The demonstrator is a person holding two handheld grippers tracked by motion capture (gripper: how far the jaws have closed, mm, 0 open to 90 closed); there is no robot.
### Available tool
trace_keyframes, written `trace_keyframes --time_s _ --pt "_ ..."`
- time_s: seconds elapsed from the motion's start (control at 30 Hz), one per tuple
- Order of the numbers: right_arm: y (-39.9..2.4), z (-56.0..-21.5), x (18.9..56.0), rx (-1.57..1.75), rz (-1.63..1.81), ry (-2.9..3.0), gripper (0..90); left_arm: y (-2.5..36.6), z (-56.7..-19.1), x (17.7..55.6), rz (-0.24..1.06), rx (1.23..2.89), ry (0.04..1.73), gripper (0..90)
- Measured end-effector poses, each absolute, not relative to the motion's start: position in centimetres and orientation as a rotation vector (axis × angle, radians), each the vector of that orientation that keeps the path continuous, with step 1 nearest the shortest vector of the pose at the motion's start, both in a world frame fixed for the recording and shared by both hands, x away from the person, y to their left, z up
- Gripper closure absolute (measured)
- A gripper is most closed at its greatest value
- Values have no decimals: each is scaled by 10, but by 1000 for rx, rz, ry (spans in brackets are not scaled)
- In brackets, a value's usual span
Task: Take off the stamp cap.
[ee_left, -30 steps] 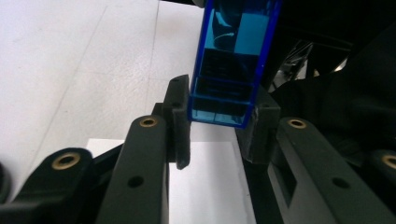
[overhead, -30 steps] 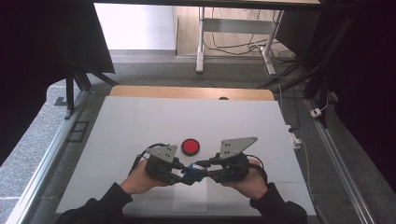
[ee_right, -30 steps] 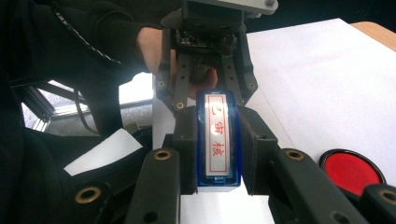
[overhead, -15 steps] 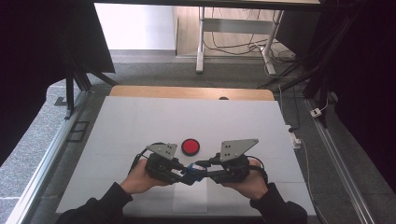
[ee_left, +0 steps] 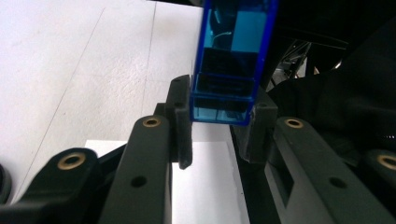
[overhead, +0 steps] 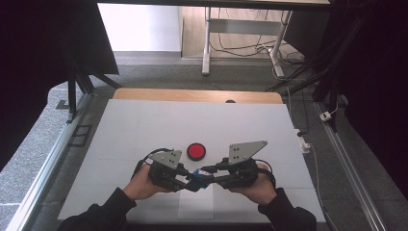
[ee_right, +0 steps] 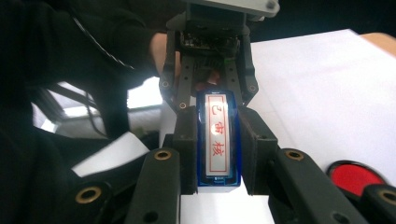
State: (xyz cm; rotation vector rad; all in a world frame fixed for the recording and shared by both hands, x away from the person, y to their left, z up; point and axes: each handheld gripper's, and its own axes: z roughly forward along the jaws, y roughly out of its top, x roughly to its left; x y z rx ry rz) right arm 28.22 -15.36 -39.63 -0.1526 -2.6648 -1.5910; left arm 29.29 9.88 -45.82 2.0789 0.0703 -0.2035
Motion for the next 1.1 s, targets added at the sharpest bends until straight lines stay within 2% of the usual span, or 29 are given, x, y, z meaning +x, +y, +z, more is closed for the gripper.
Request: trace_keyframes --time_s 0.27,0.77,1.1 --pt "-153 -396 282 -143 -1584 -2656 716 99 -457 288 -130 2099 13 692" --pt "-159 -397 286 -191 -1633 -2680 715 102 -458 287 -140 2144 121 689" --pt "-162 -396 286 -219 -1663 -2698 715 105 -455 279 -82 2221 170 686"
